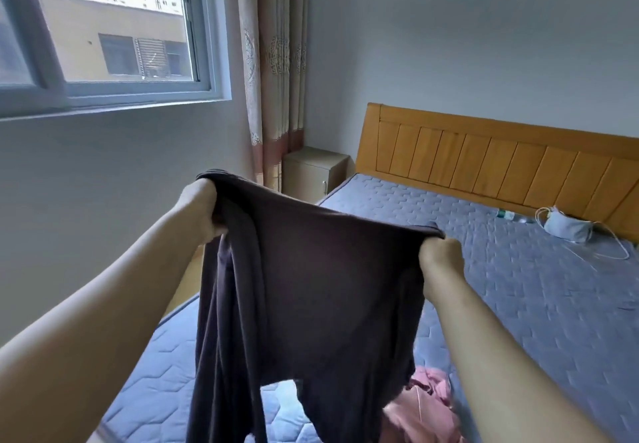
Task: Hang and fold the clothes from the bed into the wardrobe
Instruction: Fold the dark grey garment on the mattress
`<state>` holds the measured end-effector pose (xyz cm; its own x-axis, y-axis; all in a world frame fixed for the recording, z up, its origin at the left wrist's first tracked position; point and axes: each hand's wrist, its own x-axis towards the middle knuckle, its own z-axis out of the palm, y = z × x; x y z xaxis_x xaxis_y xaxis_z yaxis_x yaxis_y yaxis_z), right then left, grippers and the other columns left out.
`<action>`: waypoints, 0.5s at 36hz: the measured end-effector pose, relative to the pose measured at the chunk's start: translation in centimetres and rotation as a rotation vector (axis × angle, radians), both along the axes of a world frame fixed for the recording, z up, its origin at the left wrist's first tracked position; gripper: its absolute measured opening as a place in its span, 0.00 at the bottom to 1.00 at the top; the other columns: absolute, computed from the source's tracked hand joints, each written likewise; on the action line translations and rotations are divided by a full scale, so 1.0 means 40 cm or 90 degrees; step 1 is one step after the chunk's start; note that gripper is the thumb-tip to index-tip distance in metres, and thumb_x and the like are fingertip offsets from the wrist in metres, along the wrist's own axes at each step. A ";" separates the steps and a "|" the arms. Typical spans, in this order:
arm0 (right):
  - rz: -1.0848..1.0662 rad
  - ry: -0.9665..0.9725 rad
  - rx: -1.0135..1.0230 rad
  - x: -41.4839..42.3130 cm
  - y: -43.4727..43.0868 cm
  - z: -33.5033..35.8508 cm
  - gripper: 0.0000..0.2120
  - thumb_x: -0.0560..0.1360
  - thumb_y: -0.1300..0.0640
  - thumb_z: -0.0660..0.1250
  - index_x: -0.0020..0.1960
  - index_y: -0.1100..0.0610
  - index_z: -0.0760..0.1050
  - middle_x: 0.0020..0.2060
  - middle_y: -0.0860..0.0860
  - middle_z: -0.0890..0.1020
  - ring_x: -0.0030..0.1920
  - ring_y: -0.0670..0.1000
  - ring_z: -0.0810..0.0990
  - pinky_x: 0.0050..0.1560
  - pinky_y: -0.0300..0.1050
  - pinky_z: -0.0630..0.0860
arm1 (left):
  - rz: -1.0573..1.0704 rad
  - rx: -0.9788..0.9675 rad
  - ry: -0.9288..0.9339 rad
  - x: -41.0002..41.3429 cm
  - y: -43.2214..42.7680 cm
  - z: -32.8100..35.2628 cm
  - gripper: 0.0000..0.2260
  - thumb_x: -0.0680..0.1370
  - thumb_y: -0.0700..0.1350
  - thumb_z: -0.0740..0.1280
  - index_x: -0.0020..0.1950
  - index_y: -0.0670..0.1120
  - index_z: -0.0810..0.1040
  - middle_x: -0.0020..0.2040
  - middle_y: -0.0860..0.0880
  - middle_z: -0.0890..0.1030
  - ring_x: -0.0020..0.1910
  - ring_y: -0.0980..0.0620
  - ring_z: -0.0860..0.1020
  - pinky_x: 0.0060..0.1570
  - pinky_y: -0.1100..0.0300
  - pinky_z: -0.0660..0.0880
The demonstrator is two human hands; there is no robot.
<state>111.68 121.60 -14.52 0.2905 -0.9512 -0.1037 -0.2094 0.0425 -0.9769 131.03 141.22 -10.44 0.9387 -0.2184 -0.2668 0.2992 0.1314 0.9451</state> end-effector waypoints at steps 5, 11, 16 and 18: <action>0.000 -0.207 0.084 0.009 0.075 0.076 0.16 0.81 0.50 0.54 0.65 0.48 0.71 0.57 0.51 0.76 0.58 0.55 0.75 0.63 0.54 0.72 | -0.053 -0.105 -0.010 0.020 0.048 0.024 0.13 0.79 0.40 0.53 0.37 0.48 0.70 0.23 0.51 0.73 0.26 0.56 0.70 0.20 0.69 0.69; 0.060 -0.323 0.088 0.081 0.193 0.106 0.35 0.72 0.27 0.48 0.64 0.49 0.73 0.57 0.51 0.79 0.57 0.54 0.77 0.61 0.52 0.71 | -0.220 -0.202 -0.107 0.060 0.147 0.071 0.23 0.82 0.56 0.48 0.42 0.47 0.77 0.35 0.46 0.82 0.31 0.49 0.80 0.32 0.56 0.79; -0.029 -0.412 0.090 0.152 0.332 0.087 0.37 0.71 0.27 0.50 0.70 0.48 0.68 0.64 0.50 0.76 0.63 0.53 0.75 0.66 0.54 0.69 | -0.279 -0.193 -0.065 0.111 0.236 0.049 0.29 0.79 0.65 0.47 0.55 0.44 0.76 0.53 0.39 0.81 0.51 0.40 0.81 0.43 0.42 0.79; -0.093 -0.460 0.062 0.173 0.379 0.080 0.36 0.70 0.28 0.52 0.71 0.46 0.65 0.65 0.47 0.74 0.64 0.51 0.73 0.66 0.51 0.69 | -0.317 -0.210 -0.031 0.129 0.262 0.037 0.30 0.79 0.65 0.48 0.58 0.42 0.74 0.56 0.38 0.80 0.54 0.39 0.80 0.44 0.41 0.79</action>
<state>118.59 136.78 -11.33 0.1894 -0.9817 -0.0207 0.4986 0.1143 -0.8593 136.18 151.71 -8.95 0.7112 -0.6996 -0.0687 0.3575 0.2758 0.8923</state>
